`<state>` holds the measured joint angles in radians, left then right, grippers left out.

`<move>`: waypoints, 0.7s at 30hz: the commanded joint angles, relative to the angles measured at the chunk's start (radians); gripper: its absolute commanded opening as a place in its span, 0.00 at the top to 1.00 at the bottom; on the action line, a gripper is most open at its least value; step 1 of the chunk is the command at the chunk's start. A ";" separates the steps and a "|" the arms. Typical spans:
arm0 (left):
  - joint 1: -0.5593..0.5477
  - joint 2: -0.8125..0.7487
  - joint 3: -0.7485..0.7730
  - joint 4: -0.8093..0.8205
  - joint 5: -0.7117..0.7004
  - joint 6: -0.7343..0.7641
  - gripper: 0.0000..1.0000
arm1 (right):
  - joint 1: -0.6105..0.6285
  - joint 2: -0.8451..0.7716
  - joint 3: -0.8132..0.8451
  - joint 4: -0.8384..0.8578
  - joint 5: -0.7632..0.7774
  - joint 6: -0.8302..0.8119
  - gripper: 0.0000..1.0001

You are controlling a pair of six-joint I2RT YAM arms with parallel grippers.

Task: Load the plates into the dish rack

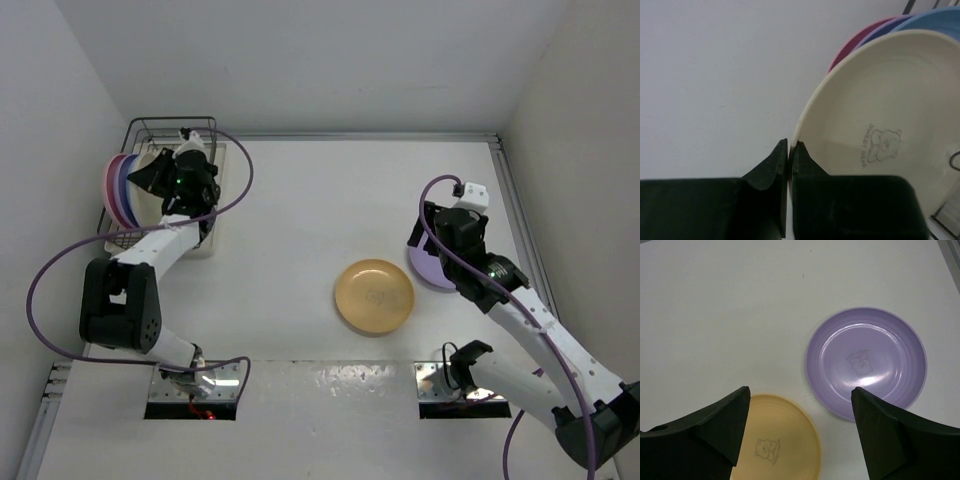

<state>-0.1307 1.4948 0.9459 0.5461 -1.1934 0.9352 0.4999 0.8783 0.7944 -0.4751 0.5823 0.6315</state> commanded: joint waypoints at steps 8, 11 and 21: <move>0.031 0.065 0.120 -0.370 0.081 -0.360 0.99 | 0.005 -0.033 -0.037 0.024 0.037 -0.009 0.18; 0.040 0.085 0.100 -0.370 0.081 -0.360 0.94 | 0.003 -0.041 -0.040 0.024 0.045 -0.013 0.17; -0.001 0.021 0.258 -0.535 0.127 -0.403 0.17 | 0.003 -0.029 -0.050 0.032 0.039 -0.015 0.17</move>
<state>-0.1104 1.5799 1.0939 0.0643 -1.0817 0.5720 0.4999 0.8494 0.7444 -0.4728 0.6029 0.6270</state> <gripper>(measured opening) 0.824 0.831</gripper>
